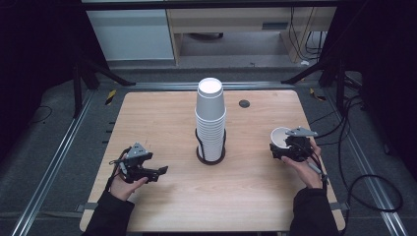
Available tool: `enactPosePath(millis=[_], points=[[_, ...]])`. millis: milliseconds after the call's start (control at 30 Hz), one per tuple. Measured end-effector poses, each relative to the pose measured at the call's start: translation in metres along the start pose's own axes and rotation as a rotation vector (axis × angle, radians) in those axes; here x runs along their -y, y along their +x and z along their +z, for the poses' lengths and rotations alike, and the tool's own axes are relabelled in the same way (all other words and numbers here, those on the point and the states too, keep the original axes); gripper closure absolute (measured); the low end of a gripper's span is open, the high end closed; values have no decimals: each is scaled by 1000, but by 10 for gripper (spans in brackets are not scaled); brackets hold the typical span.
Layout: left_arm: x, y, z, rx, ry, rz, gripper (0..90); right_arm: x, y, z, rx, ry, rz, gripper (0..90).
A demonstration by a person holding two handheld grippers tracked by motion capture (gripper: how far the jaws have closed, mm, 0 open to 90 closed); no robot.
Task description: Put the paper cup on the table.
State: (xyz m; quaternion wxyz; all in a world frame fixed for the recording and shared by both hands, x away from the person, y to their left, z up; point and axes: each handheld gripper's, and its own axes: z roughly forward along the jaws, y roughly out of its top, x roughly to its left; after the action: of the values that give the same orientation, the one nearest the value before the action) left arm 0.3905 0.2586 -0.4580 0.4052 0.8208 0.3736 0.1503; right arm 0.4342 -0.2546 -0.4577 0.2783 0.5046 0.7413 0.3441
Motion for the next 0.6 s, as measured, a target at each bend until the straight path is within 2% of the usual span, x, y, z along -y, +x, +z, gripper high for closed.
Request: enactPosePath(millis=[267, 433, 600], points=[[0, 0, 1, -2, 8, 0, 146, 5, -3, 5, 8, 4, 1, 129], [1, 0, 2, -2, 11, 2, 146, 8, -6, 6, -4, -5, 19, 128], [1, 0, 2, -1, 12, 4, 146, 11, -9, 7, 6, -6, 24, 125]])
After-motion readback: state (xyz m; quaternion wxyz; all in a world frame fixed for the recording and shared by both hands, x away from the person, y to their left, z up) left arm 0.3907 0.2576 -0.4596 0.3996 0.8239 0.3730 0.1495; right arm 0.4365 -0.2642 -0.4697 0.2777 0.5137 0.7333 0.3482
